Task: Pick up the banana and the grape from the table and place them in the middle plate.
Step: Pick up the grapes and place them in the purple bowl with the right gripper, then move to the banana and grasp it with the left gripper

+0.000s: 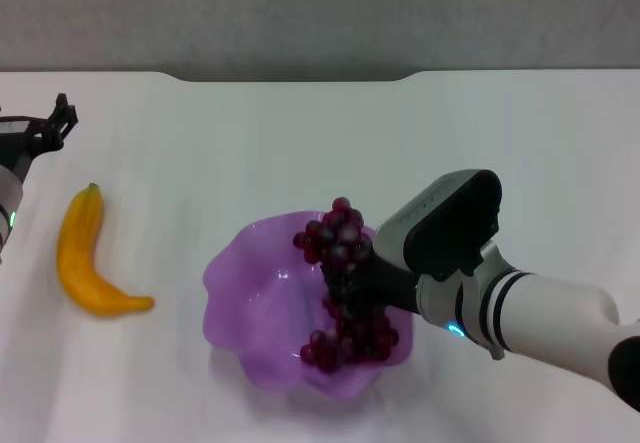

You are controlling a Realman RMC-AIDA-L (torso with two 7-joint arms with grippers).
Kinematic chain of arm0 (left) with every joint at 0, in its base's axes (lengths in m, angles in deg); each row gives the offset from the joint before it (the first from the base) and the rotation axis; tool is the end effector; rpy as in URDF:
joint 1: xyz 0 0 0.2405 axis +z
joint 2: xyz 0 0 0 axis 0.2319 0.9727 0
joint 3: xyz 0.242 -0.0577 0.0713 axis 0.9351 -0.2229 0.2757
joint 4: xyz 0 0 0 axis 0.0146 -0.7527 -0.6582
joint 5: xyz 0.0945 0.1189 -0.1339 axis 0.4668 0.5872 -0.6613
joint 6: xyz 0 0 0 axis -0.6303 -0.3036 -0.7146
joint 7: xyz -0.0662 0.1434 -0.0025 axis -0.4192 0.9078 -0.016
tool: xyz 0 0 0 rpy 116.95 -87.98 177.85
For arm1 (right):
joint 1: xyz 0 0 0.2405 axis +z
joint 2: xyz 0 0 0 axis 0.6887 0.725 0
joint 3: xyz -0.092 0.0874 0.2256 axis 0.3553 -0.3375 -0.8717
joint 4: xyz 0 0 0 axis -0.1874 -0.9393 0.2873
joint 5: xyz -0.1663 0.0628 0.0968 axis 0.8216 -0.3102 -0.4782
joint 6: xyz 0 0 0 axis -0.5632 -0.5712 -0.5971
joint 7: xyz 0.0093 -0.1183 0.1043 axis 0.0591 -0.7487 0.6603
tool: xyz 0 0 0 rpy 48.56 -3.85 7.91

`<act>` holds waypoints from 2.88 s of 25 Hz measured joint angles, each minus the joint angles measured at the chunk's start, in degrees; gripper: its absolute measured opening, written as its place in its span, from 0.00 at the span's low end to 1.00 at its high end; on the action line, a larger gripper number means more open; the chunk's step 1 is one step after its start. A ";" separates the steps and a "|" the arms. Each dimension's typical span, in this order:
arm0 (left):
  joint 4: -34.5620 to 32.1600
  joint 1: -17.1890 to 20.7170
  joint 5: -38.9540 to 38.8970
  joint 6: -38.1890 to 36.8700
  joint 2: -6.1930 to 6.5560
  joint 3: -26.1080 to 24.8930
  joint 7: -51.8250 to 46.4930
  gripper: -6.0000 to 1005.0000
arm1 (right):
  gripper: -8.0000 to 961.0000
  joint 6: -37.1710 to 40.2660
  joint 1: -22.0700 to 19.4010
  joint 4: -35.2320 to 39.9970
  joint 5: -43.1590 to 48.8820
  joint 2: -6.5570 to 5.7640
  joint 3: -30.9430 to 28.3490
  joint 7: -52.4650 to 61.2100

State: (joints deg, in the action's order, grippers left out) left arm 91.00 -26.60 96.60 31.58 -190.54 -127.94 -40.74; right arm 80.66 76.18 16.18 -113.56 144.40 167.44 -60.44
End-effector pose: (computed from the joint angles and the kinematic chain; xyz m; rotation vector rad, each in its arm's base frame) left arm -0.3255 0.4401 0.0272 -1.4603 -0.7052 -0.4008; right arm 0.2004 0.3597 -0.1429 -2.4086 0.6370 0.1378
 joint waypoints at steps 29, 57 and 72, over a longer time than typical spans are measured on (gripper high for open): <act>-0.16 0.36 0.00 0.00 0.00 0.00 0.00 0.89 | 0.87 28.96 -5.80 2.60 0.49 0.07 2.49 -9.34; 0.16 0.69 -0.54 -0.06 -0.22 -0.10 -0.60 0.89 | 0.86 78.79 -8.89 -33.63 -0.41 0.05 -4.55 25.19; 0.66 0.70 -0.26 -0.24 -0.30 -0.07 -0.54 0.89 | 0.86 70.58 -6.92 -37.17 -3.10 0.03 -12.51 19.82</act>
State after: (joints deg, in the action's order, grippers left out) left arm 91.66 -25.90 96.34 31.34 -190.85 -128.00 -41.27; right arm 151.24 69.26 -20.99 -116.66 144.44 154.93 -40.62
